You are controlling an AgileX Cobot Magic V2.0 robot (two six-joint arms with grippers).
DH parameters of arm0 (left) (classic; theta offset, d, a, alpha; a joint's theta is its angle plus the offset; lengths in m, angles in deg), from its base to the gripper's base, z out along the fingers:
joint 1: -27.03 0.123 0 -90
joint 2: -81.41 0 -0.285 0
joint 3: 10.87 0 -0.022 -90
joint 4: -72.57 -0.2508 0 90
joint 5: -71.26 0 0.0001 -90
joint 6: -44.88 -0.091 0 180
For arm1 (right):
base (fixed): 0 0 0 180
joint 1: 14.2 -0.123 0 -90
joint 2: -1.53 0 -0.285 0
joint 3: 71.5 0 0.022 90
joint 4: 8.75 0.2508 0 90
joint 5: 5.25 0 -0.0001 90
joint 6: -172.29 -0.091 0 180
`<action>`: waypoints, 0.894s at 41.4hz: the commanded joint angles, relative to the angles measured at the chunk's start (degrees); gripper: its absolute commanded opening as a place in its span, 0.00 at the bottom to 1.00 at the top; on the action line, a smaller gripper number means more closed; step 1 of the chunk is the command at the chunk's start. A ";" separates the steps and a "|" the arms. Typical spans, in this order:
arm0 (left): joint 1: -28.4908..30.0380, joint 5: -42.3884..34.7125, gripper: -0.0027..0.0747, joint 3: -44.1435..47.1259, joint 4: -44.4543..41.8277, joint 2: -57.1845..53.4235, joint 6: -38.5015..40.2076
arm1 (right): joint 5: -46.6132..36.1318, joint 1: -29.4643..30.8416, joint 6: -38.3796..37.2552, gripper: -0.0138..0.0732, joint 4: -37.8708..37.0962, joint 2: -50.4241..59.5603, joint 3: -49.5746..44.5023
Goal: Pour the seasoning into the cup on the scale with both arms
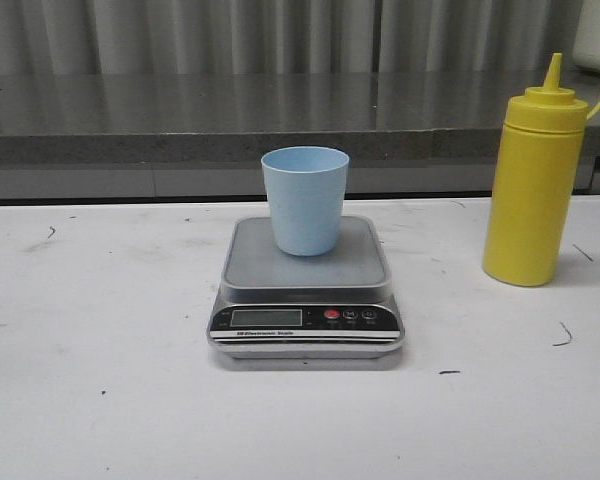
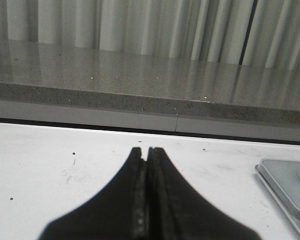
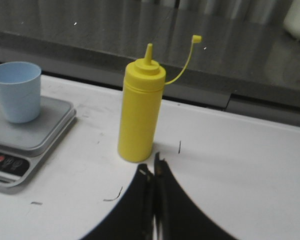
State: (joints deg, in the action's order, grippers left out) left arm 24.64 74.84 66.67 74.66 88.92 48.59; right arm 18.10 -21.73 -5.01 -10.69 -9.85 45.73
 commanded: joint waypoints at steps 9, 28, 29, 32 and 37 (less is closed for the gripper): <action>-0.43 -4.91 0.01 1.33 0.58 -0.98 0.12 | -20.81 4.50 0.87 0.02 -0.13 5.09 -12.84; -0.43 -4.91 0.01 1.33 0.58 -0.98 0.12 | -22.63 5.93 0.17 0.02 3.33 5.14 -15.61; -0.43 -4.91 0.01 1.33 0.58 -0.98 0.12 | -22.63 6.10 0.17 0.02 3.61 5.14 -15.61; -0.43 -4.91 0.01 1.33 0.58 -0.98 0.12 | -22.68 6.37 0.17 0.02 3.75 5.14 -15.61; -0.43 -4.91 0.01 1.33 0.58 -0.98 0.12 | -22.68 6.37 0.17 0.02 3.75 5.14 -15.61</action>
